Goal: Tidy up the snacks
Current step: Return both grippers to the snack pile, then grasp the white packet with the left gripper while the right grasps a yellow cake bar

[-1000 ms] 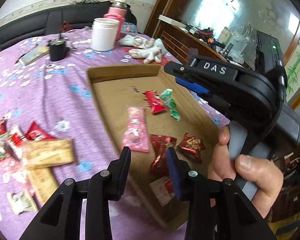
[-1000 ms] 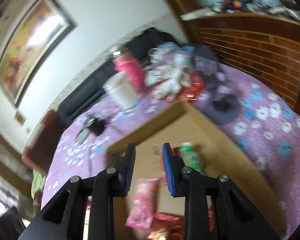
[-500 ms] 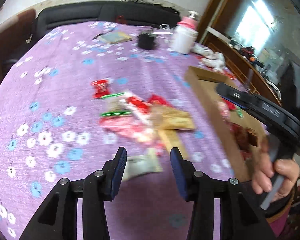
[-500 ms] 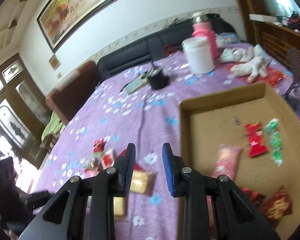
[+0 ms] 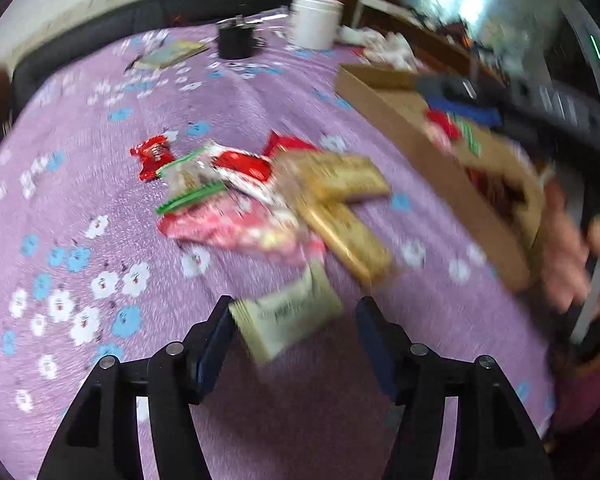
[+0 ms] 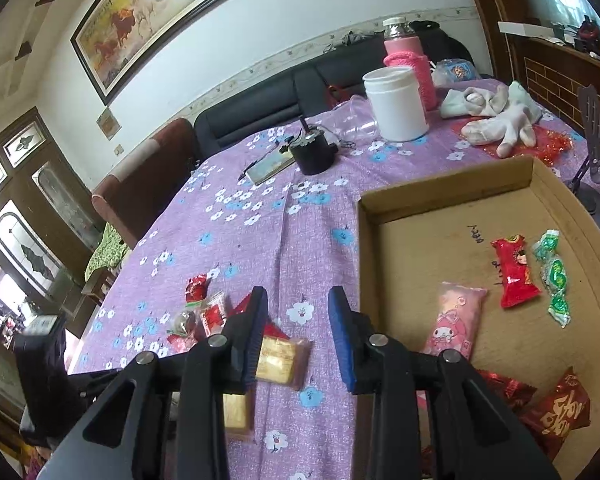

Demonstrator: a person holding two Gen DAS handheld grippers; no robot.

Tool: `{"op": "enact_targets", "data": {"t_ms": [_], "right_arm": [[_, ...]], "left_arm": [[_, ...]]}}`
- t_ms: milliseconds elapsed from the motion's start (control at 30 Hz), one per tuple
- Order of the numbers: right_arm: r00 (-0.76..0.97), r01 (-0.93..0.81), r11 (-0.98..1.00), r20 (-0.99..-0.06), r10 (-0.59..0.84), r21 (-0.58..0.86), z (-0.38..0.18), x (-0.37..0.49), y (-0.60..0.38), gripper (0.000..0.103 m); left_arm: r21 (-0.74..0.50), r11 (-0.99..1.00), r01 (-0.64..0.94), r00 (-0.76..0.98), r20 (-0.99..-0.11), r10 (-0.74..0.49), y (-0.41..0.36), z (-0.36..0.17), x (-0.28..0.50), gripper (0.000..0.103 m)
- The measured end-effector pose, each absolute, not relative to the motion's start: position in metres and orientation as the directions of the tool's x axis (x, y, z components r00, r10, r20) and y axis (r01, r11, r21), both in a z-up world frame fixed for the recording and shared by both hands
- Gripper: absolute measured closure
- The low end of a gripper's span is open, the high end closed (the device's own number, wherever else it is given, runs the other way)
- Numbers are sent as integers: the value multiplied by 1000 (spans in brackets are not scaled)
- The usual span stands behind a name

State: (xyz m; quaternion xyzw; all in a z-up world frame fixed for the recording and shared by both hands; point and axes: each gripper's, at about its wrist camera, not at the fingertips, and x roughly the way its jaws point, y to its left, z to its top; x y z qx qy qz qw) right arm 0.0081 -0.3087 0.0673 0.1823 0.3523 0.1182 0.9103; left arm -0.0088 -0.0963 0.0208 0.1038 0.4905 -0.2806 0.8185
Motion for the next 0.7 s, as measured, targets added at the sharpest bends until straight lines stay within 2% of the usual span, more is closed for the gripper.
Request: {"op": "enact_targets", "data": {"t_ms": [67, 167, 233, 333, 433, 533, 700], "right_arm": [[724, -99, 905, -594, 351, 414, 69, 7, -306, 73], [727, -114, 910, -591, 350, 398, 71, 5, -301, 73], [724, -126, 911, -592, 355, 392, 70, 5, -297, 73], [721, -137, 915, -595, 355, 380, 70, 5, -293, 73], [716, -149, 914, -597, 362, 376, 70, 5, -290, 73], [700, -181, 909, -600, 387, 375, 69, 3, -281, 73], [620, -263, 881, -631, 466, 393, 59, 3, -253, 73]], "left_arm": [[-52, 797, 602, 373, -864, -337, -103, 19, -21, 32], [12, 793, 609, 424, -850, -313, -109, 16, -29, 31], [7, 811, 585, 441, -842, -311, -107, 14, -26, 32], [-14, 839, 544, 461, -831, -312, -103, 15, -19, 52], [-47, 861, 506, 480, -814, -327, -98, 17, -15, 63], [-56, 874, 482, 501, -801, -328, -95, 17, -13, 68], [-65, 891, 448, 537, -778, -327, -82, 23, -13, 69]]}}
